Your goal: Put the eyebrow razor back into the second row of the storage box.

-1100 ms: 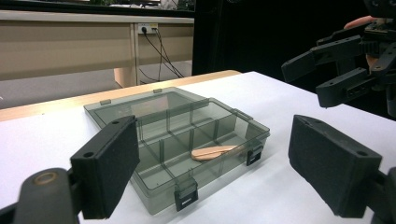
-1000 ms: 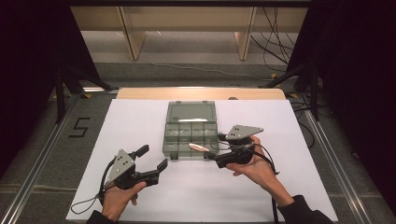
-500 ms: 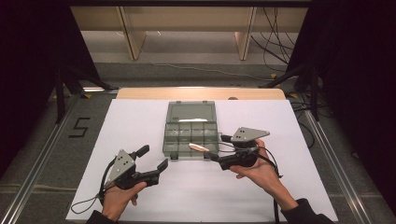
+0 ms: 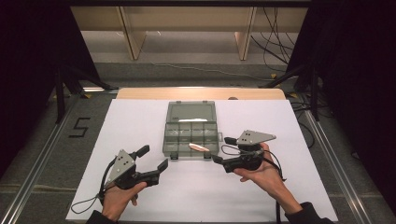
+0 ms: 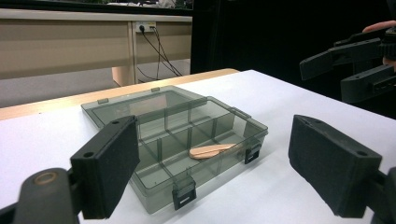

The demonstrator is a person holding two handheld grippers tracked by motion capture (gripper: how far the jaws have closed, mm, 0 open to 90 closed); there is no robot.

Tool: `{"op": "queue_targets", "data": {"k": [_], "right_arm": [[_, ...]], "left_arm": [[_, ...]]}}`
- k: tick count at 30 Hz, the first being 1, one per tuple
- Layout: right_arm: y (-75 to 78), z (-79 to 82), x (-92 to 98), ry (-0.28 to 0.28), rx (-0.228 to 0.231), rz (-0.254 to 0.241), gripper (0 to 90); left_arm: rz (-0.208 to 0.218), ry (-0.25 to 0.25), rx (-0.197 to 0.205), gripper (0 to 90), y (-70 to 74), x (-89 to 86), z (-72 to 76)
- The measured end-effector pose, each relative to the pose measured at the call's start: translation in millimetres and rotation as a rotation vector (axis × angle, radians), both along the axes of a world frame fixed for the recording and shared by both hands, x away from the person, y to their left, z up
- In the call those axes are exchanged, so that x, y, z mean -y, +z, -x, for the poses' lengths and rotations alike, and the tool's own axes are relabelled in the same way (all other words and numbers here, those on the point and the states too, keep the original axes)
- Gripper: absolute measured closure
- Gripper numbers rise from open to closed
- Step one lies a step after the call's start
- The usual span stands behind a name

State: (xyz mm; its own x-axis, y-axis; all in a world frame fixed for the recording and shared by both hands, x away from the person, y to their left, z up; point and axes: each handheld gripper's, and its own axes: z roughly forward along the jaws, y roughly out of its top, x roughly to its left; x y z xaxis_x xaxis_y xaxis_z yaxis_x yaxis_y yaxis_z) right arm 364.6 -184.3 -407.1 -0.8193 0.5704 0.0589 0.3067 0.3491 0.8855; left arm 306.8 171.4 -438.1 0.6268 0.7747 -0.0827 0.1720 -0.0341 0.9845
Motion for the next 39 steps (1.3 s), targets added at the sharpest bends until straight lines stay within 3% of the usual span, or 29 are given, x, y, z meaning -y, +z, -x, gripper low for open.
{"op": "queue_targets", "data": {"k": [8, 10, 11, 22, 25, 35, 39], "right_arm": [[-4.6, 4.1, 2.9, -0.001, -0.011, -0.022, 20.1], [-5.8, 4.2, 4.4, -0.014, 0.021, -0.032, 19.8], [-5.9, 5.5, 5.3, -0.012, 0.000, -0.029, 19.2], [-11.7, 9.8, 10.5, -0.031, -0.009, -0.057, 16.0], [-14.4, 10.6, 13.2, -0.042, 0.017, -0.092, 16.0], [-14.4, 16.4, 19.1, -0.038, 0.024, -0.095, 16.0], [-14.7, 19.5, 21.5, -0.038, 0.030, -0.122, 15.9]], "left_arm": [[0.002, -0.002, 0.000, 16.1, 0.1, 0.1, 0.1], [0.000, -0.004, 0.001, 16.1, 0.0, 0.1, -0.1], [-0.001, -0.007, 0.001, 16.1, 0.0, 0.2, -0.2], [-0.006, -0.014, -0.001, 16.0, -0.2, 0.7, -0.3], [-0.006, -0.016, 0.000, 16.1, -0.1, 0.8, -0.3], [-0.005, -0.017, -0.004, 16.0, -0.2, 1.3, 0.0], [-0.008, -0.020, -0.004, 16.0, -0.2, 1.2, 0.0]]}}
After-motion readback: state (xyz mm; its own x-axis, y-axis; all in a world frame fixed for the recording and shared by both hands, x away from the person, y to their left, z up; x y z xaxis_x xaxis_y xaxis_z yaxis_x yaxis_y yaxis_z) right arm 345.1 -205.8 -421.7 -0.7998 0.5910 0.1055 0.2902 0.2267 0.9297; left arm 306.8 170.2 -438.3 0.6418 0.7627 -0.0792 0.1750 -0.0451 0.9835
